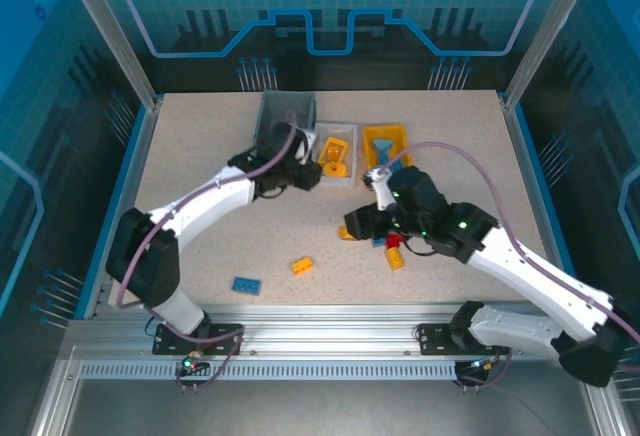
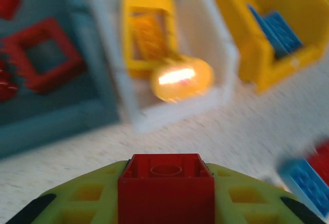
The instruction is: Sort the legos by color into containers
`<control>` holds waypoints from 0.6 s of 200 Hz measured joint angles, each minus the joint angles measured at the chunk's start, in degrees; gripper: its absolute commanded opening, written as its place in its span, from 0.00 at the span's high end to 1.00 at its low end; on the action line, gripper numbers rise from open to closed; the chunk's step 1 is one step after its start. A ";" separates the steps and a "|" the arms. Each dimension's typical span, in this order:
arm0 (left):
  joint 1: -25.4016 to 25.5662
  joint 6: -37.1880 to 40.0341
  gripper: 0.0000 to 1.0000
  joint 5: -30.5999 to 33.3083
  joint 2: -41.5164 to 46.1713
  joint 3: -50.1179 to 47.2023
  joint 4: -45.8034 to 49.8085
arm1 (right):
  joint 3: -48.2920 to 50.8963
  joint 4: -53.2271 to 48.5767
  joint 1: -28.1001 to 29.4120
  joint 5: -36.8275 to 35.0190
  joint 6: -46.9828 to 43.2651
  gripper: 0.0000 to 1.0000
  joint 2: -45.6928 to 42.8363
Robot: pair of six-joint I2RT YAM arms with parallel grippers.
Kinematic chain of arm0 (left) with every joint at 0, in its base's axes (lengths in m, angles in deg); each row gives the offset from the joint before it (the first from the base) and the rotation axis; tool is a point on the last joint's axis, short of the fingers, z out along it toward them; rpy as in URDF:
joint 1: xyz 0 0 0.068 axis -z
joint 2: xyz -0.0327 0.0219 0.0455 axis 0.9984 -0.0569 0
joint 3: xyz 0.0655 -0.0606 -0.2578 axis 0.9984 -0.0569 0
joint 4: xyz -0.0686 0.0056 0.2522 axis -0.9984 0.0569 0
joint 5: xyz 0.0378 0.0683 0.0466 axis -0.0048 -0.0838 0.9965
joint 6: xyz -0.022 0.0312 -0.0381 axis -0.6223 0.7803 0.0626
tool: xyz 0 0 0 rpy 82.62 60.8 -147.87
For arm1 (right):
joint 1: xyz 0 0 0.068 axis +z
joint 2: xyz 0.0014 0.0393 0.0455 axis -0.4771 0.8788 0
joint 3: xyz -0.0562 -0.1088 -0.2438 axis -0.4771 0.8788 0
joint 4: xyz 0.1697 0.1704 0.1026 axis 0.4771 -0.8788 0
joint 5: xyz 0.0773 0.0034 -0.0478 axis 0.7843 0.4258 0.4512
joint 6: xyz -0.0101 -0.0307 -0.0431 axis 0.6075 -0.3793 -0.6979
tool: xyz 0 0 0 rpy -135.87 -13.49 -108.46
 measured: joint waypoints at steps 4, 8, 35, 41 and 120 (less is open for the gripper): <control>-1.40 -0.20 0.78 -0.07 -1.18 1.60 0.20 | -0.44 1.01 0.59 -0.31 -0.24 0.40 1.07; -2.43 -0.52 0.78 -0.07 -2.38 2.91 0.28 | -0.96 2.32 1.18 -0.70 -0.61 0.40 2.49; -8.61 -2.71 0.77 -0.09 -12.15 13.94 0.74 | -5.05 9.79 2.10 -3.32 -1.84 0.41 10.54; -9.57 -3.04 0.77 -0.11 -14.56 16.50 0.79 | -5.81 11.13 2.08 -3.87 -1.95 0.41 12.02; -15.61 -8.20 0.69 -2.93 -38.56 41.05 4.50 | -13.05 23.43 1.05 -8.33 -2.45 0.40 26.25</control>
